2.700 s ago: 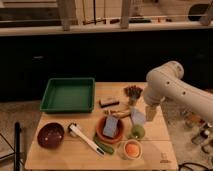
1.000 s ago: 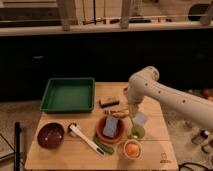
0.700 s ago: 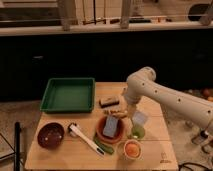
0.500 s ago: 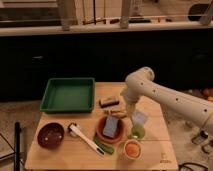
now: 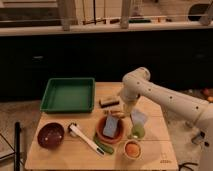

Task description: Place eraser in purple bowl

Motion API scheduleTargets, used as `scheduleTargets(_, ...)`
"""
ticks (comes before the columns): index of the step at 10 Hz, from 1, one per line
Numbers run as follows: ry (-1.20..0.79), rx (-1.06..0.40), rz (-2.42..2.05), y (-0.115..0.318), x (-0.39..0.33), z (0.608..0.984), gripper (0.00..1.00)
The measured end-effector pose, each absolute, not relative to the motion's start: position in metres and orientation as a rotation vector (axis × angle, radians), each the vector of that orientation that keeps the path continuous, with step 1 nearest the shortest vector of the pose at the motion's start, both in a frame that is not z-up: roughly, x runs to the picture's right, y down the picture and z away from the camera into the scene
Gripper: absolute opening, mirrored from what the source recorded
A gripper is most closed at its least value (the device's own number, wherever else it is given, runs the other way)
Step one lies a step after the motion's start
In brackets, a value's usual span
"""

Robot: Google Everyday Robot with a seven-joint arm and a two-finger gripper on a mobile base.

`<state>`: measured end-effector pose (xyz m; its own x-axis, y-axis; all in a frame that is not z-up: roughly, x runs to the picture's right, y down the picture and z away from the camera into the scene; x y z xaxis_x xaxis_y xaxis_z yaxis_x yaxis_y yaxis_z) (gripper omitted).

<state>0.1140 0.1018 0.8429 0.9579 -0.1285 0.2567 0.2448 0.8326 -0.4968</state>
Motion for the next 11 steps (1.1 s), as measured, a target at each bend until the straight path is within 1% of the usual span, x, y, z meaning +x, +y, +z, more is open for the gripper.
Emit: scheduleTargets(11, -0.288, -0.594, -0.303, 0.106, 0.088, 0.882, 0.8)
